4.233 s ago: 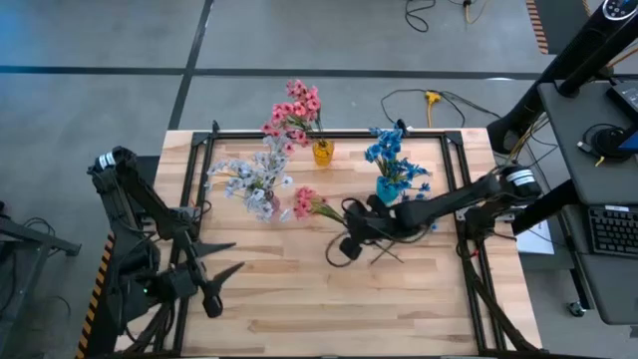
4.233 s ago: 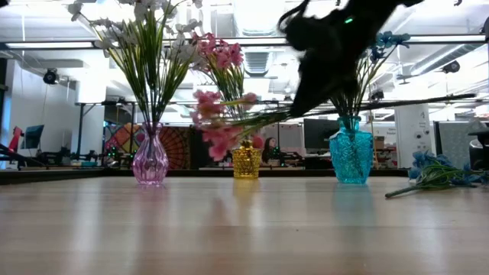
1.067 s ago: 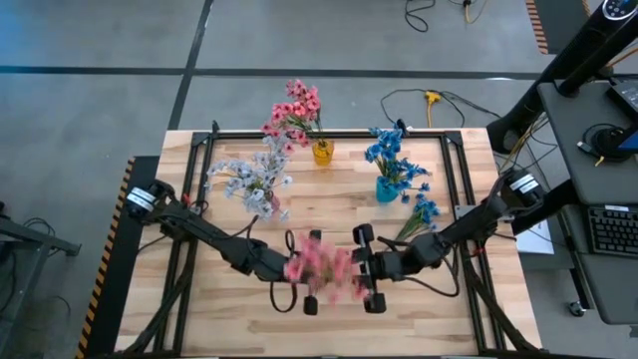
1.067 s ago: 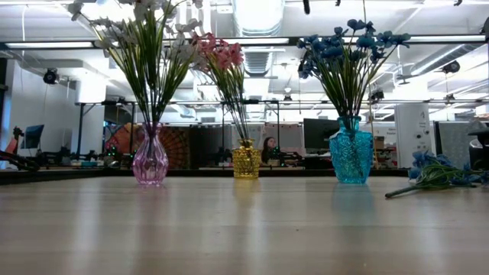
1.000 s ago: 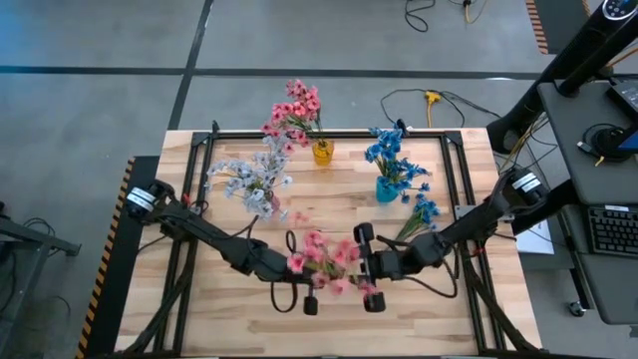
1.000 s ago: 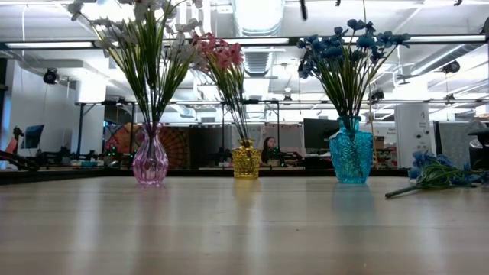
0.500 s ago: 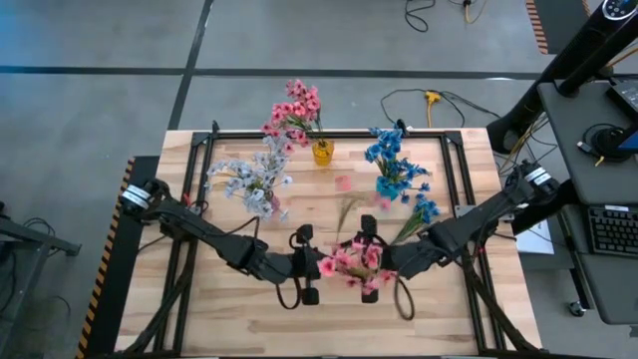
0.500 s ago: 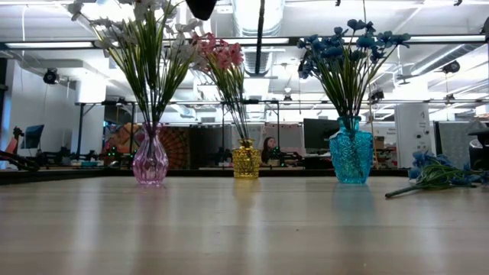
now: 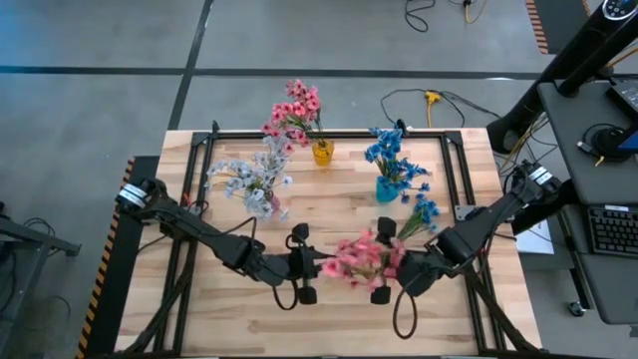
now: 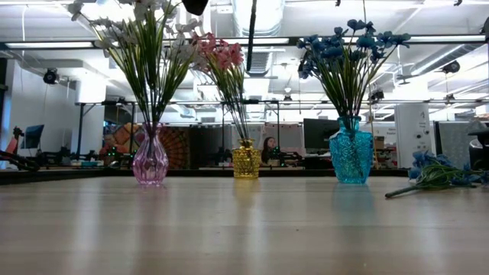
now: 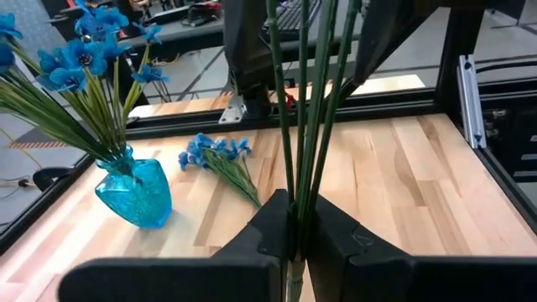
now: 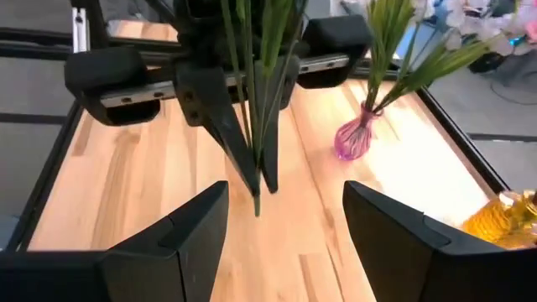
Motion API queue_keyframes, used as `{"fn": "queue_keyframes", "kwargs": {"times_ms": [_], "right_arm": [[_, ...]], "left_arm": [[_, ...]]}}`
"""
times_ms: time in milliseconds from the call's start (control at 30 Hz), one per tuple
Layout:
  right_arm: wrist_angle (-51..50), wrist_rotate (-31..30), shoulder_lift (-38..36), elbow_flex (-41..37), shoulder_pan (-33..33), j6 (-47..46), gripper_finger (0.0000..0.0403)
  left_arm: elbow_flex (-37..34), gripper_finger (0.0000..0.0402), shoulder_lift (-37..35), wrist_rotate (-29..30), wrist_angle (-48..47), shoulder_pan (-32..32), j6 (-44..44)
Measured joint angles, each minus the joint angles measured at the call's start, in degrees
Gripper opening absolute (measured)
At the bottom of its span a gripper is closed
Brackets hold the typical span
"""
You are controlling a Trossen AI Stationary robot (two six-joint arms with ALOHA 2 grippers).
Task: Sort flowers into vase by color
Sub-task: Put the pink flowers into the yellow vase
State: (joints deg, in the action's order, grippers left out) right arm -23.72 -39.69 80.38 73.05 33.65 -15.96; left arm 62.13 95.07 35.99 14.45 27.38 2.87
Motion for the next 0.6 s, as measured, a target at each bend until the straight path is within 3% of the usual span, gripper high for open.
{"fn": "queue_keyframes", "kwargs": {"times_ms": [200, 333, 600], "right_arm": [[11.1, -3.8, 0.8, -2.3, -0.1, 6.8, 0.0228], [21.1, -0.9, 0.8, -3.8, -0.3, 11.9, 0.0228], [30.6, 2.4, 3.0, -5.1, -1.8, 17.5, 0.0228]], "left_arm": [[0.0, 0.0008, 0.1, 0.0, 0.1, 0.0, 0.0], [0.0, 0.0008, 0.1, 0.1, 0.1, 0.0, -0.2], [0.0, 0.0008, 0.1, 0.1, 1.1, -0.1, -0.2]]}}
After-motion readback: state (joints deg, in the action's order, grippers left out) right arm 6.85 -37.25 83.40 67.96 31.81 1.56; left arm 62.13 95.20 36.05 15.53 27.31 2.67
